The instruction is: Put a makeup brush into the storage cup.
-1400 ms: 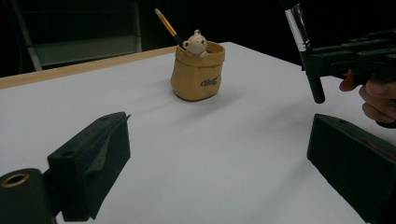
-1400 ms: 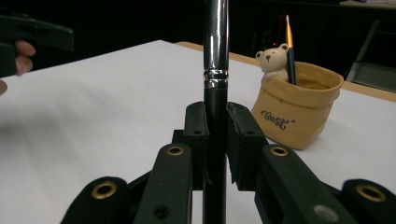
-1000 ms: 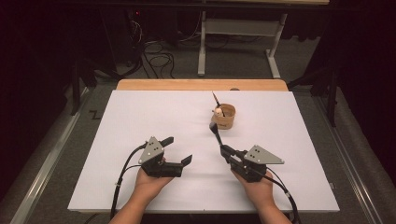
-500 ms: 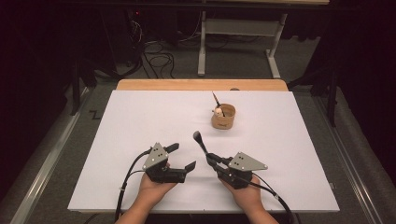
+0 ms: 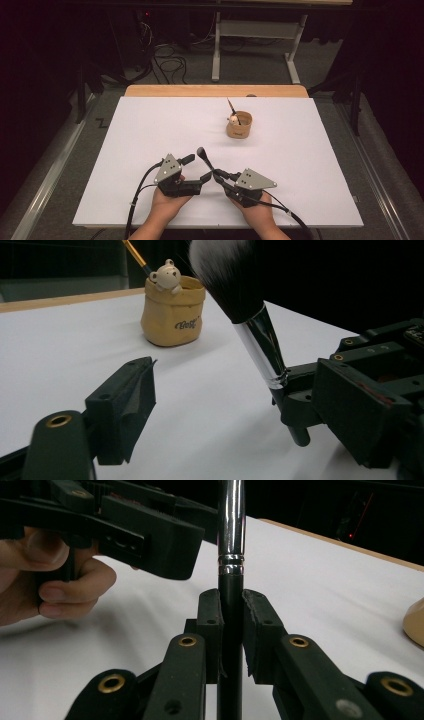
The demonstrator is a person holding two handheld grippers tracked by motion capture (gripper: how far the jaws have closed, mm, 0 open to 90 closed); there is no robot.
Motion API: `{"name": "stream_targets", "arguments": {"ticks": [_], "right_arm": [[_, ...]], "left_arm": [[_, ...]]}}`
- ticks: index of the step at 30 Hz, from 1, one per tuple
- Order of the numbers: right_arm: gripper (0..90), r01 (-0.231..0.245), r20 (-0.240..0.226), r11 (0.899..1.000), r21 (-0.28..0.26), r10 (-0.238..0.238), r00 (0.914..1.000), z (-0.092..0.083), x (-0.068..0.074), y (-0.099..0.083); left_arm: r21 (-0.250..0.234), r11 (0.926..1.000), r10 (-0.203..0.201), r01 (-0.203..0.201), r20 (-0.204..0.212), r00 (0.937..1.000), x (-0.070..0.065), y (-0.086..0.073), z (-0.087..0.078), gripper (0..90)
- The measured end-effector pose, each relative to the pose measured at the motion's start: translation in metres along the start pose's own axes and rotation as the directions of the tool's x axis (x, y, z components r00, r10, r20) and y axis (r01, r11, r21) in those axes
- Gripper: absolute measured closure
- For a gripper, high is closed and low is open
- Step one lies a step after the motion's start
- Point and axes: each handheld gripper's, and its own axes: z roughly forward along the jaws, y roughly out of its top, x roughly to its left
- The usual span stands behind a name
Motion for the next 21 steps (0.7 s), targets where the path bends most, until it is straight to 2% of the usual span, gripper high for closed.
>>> {"name": "stream_targets", "arguments": {"ticks": [4,8,21], "right_arm": [[80.4,0.004,-0.002,1.000,-0.009,-0.004,1.0000,0.0013,0.0012,0.0014],[80.4,0.002,0.000,1.000,-0.008,-0.002,1.0000,0.0019,0.0031,0.0022],[80.4,0.016,0.000,1.000,-0.012,-0.016,0.9999,0.0040,0.0051,0.0034]], "left_arm": [[-0.004,0.9995,-0.032,0.032,0.031,0.9990,0.0001,0.0017,-0.0014,24.7],[-0.003,0.9987,-0.051,0.051,0.039,0.9980,0.0015,0.0026,-0.0018,28.8],[-0.007,0.9981,-0.062,0.062,0.040,0.9973,0.0012,0.0023,-0.0005,37.8]]}}
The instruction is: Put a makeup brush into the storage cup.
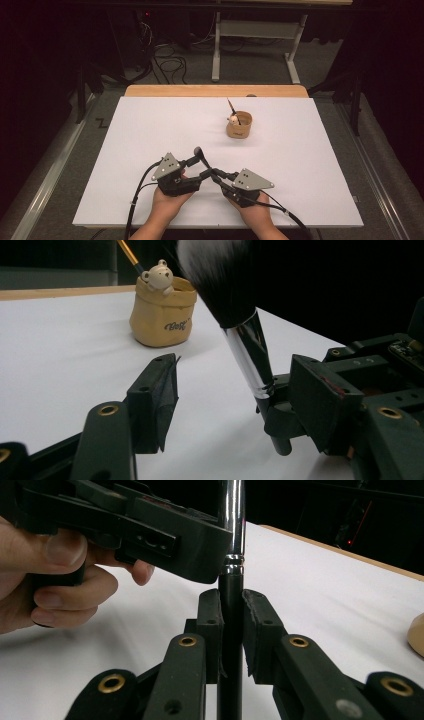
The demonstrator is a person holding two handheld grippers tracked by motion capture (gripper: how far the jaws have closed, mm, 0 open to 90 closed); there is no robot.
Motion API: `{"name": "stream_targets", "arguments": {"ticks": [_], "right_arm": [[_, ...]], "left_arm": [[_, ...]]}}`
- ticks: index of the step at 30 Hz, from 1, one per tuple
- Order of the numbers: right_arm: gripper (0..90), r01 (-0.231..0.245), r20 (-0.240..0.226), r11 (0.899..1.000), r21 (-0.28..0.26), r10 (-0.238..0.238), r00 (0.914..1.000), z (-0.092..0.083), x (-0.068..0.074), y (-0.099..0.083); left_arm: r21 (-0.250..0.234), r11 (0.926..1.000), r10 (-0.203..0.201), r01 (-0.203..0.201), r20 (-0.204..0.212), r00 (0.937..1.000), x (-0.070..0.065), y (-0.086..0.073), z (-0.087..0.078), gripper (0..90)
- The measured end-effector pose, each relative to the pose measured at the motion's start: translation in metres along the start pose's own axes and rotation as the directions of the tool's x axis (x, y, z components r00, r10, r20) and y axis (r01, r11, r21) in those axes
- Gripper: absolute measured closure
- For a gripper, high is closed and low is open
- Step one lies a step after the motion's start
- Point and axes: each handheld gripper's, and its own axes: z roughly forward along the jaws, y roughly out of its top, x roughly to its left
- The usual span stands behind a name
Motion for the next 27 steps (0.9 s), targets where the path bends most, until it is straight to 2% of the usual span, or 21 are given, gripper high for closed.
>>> {"name": "stream_targets", "arguments": {"ticks": [13,27], "right_arm": [[80.4,0.011,-0.009,1.000,0.001,-0.011,0.9999,0.0023,0.0015,-0.0005],[80.4,0.030,0.000,0.999,0.019,-0.030,0.9996,0.0047,0.0033,-0.0015]], "left_arm": [[0.000,1.0000,-0.010,0.010,0.022,0.9997,0.0007,0.0007,-0.0010,47.4],[-0.022,0.9996,-0.016,0.017,0.040,0.9991,0.0010,0.0025,-0.0036,55.3]]}}
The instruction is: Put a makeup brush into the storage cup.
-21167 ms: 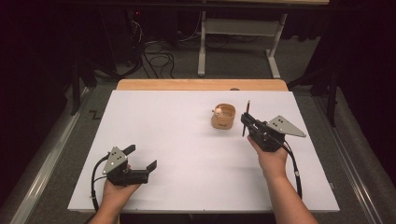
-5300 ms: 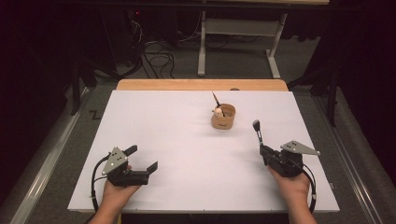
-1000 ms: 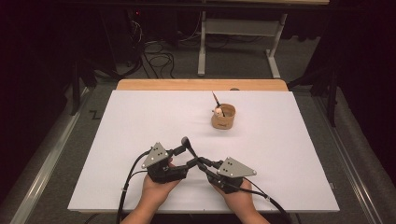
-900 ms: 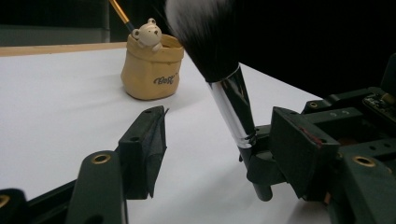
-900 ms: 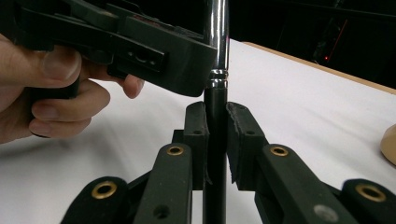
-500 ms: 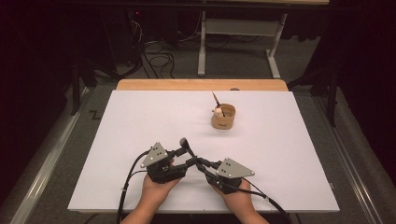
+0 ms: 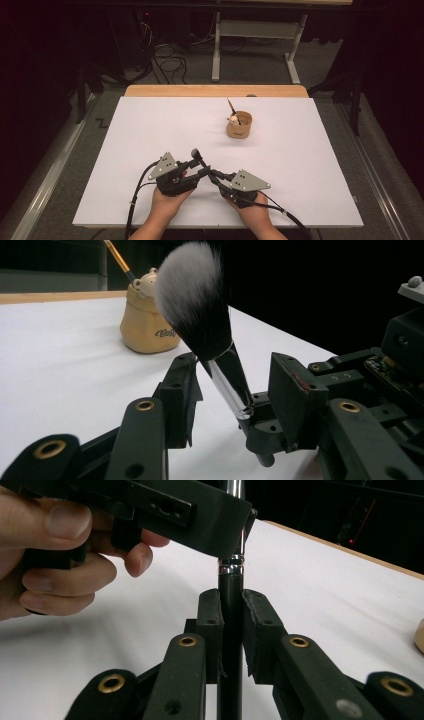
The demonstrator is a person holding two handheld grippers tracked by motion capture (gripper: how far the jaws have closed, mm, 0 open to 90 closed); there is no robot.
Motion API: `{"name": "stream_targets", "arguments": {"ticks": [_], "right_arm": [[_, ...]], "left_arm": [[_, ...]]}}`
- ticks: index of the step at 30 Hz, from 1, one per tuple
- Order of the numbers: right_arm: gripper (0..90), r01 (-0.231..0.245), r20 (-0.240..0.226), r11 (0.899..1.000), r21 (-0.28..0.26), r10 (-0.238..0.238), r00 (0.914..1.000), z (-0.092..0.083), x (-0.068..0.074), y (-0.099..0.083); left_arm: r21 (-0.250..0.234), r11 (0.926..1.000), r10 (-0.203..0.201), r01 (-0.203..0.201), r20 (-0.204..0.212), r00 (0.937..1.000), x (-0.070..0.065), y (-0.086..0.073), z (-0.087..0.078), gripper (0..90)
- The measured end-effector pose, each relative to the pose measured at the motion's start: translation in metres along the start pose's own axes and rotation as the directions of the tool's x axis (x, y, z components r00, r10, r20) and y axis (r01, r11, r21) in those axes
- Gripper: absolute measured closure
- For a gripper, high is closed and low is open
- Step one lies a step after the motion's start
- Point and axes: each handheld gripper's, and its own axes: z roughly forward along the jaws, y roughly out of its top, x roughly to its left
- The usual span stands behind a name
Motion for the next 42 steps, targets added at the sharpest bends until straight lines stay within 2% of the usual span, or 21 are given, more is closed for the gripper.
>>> {"name": "stream_targets", "arguments": {"ticks": [12,29,35,38,42], "right_arm": [[80.4,0.002,-0.005,1.000,0.007,-0.002,1.0000,0.0012,0.0004,-0.0005],[80.5,0.009,0.000,1.000,0.003,-0.009,1.0000,0.0025,0.0020,0.0002],[79.9,0.006,-0.001,1.000,0.006,-0.006,1.0000,0.0028,0.0024,0.0002],[77.9,0.005,-0.009,1.000,0.006,-0.005,1.0000,0.0039,0.0025,0.0004],[69.5,0.004,-0.017,1.000,0.023,-0.004,0.9999,0.0047,0.0037,0.0011]], "left_arm": [[0.004,1.0000,0.007,-0.006,-0.008,0.9999,0.0010,-0.0005,-0.0004,65.4],[-0.019,0.9998,-0.001,0.001,0.025,0.9997,-0.0009,0.0005,-0.0015,73.9],[-0.021,0.9996,0.017,-0.016,0.039,0.9991,-0.0037,0.0013,-0.0010,76.4],[-0.021,0.9994,0.029,-0.028,0.040,0.9988,-0.0053,0.0015,-0.0004,76.9],[-0.023,0.9992,0.034,-0.033,0.039,0.9987,-0.0058,0.0023,-0.0010,76.9]]}}
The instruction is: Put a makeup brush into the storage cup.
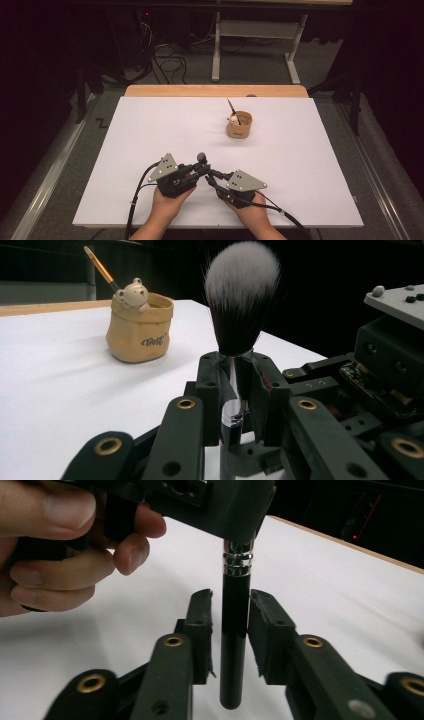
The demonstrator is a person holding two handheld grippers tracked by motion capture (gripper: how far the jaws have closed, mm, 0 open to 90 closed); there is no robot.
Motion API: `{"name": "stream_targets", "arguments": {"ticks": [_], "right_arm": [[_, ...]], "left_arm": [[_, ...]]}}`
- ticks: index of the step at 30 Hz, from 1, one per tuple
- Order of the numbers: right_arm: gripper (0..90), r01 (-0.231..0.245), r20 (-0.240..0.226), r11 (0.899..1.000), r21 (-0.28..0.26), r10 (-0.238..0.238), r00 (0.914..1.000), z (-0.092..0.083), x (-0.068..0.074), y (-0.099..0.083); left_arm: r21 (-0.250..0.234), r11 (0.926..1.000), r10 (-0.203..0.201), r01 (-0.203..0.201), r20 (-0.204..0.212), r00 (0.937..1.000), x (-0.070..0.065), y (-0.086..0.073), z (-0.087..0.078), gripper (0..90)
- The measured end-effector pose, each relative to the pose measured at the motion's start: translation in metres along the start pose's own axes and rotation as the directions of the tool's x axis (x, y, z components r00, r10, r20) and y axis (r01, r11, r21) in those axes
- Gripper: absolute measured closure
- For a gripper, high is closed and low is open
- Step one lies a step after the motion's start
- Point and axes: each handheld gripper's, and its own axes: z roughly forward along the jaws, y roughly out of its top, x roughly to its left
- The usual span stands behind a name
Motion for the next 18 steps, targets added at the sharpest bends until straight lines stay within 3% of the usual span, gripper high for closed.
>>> {"name": "stream_targets", "arguments": {"ticks": [7,18], "right_arm": [[64.6,0.009,0.009,1.000,0.001,-0.009,0.9999,-0.0003,0.0001,0.0041],[75.2,0.001,0.005,1.000,0.007,-0.001,1.0000,-0.0012,-0.0015,0.0062]], "left_arm": [[0.029,0.9992,0.027,-0.027,-0.008,0.9996,-0.0022,-0.0001,0.0014,77.0],[0.047,0.9981,0.040,-0.039,-0.015,0.9991,-0.0032,-0.0007,0.0036,77.0]]}}
